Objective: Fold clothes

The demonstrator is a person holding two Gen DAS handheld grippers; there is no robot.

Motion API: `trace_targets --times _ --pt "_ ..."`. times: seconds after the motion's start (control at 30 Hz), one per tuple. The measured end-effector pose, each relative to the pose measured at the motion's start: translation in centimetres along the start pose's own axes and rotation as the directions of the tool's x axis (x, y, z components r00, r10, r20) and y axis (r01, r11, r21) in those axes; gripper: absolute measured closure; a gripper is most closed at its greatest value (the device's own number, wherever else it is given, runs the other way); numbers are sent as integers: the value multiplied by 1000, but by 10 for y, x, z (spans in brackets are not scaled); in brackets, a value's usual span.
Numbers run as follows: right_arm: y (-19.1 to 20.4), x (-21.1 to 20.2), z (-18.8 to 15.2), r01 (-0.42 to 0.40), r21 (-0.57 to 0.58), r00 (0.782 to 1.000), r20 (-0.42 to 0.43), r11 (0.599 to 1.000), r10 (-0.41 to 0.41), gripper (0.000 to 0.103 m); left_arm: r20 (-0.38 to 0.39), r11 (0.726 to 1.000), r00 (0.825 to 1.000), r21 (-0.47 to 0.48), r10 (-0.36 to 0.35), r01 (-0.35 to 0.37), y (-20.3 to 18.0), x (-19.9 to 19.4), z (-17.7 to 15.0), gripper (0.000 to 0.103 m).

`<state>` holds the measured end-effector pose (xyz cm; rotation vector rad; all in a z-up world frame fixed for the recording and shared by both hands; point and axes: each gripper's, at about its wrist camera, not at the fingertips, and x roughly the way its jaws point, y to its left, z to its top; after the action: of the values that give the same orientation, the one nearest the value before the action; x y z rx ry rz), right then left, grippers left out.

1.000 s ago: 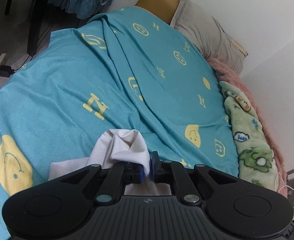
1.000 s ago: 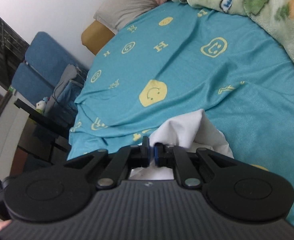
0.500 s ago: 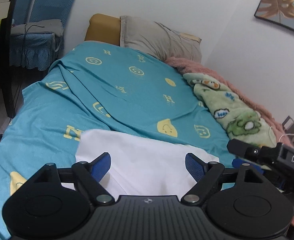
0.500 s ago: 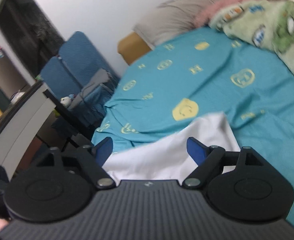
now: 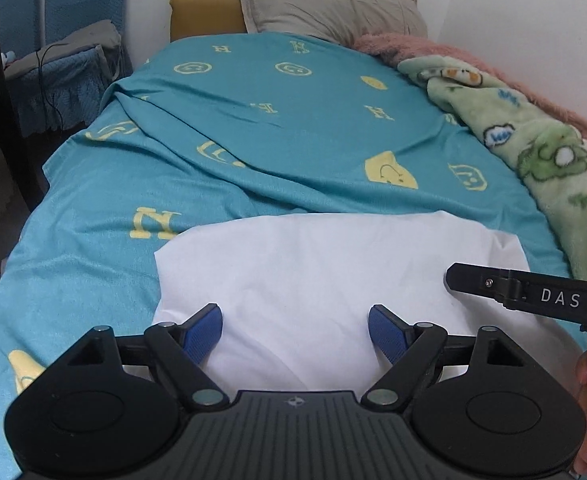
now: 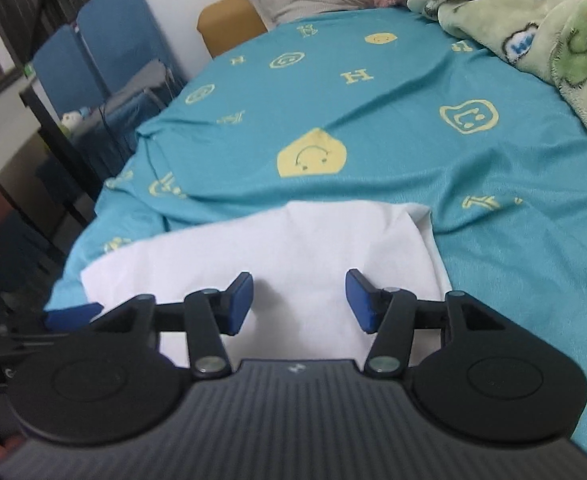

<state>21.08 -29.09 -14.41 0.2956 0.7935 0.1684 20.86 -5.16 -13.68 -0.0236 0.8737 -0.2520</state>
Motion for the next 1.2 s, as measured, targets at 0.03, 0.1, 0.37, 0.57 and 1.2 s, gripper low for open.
trace_targets --times 0.03,0.1,0.37,0.57,1.2 --pt "2 -3 -1 0 -4 1000 0 1000 0 49 0 1000 1000 9 3 -3 -1 -1 -1 21" --pt "5 -11 -2 -8 -2 1000 4 1000 8 48 5 1000 1000 16 3 -4 -3 -9 -4 21" --pt "17 -69 -20 25 -5 1000 19 1000 -25 48 -6 1000 1000 -15 -3 3 -14 -63 -17 21" --pt "25 -109 -43 33 1 999 10 999 -33 48 -40 999 999 -43 -22 20 -25 -94 -48 20" --pt "11 -81 -68 83 16 986 -148 996 -80 50 -70 934 981 -326 -179 147 -9 -131 -82 17"
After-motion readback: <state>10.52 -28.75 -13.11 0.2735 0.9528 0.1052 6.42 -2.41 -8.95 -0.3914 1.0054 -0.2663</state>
